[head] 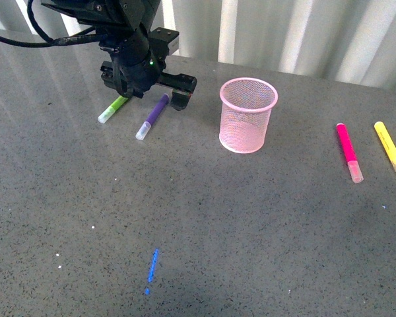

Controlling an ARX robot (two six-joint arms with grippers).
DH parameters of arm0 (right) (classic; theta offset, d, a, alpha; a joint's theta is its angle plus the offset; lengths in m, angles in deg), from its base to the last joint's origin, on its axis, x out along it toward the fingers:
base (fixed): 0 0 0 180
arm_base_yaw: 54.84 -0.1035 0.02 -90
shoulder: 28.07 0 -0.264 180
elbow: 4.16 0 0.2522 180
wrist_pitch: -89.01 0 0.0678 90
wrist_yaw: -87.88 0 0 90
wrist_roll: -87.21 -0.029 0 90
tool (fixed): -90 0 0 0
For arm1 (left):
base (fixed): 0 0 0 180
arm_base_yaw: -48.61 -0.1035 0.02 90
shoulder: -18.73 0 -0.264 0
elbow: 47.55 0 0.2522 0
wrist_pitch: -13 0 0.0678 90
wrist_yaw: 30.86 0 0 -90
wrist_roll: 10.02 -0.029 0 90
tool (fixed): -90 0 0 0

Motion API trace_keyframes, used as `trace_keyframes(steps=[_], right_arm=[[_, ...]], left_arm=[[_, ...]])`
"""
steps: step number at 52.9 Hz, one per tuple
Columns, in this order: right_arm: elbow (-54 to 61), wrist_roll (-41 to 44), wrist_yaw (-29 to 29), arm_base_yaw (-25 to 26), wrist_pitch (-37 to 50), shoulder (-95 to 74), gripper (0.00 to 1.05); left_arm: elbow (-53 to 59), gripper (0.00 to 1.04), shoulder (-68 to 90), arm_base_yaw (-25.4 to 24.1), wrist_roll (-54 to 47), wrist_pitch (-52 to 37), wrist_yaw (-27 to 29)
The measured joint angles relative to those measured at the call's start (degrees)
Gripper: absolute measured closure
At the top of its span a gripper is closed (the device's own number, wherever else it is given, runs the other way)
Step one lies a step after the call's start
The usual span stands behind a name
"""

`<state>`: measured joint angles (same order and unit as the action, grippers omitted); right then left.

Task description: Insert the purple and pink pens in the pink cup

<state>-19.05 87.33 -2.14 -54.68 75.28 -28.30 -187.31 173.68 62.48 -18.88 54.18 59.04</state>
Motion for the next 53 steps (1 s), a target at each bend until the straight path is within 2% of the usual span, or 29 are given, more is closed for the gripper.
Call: trace_keyframes(steps=[15, 17, 45, 49, 53], right_arm=[[0.0, 0.0, 0.0, 0.0, 0.0, 0.0, 0.07], [0.0, 0.0, 0.0, 0.0, 0.0, 0.0, 0.07], [0.0, 0.0, 0.0, 0.0, 0.0, 0.0, 0.07], [0.0, 0.0, 0.0, 0.0, 0.0, 0.0, 0.07], [0.0, 0.0, 0.0, 0.0, 0.0, 0.0, 0.07]], left_arm=[[-2.4, 0.07, 2.4, 0.7, 0.1, 0.3, 0.1], [-2.8, 0.10, 2.7, 0.8, 0.2, 0.3, 0.1], [-4.0, 0.87, 3.8, 0.7, 0.6, -0.5, 0.6], [-4.0, 0.92, 3.8, 0.5, 0.8, -1.1, 0.9], [-3.8, 0.92, 3.8, 0.4, 1.0, -1.7, 1.0]])
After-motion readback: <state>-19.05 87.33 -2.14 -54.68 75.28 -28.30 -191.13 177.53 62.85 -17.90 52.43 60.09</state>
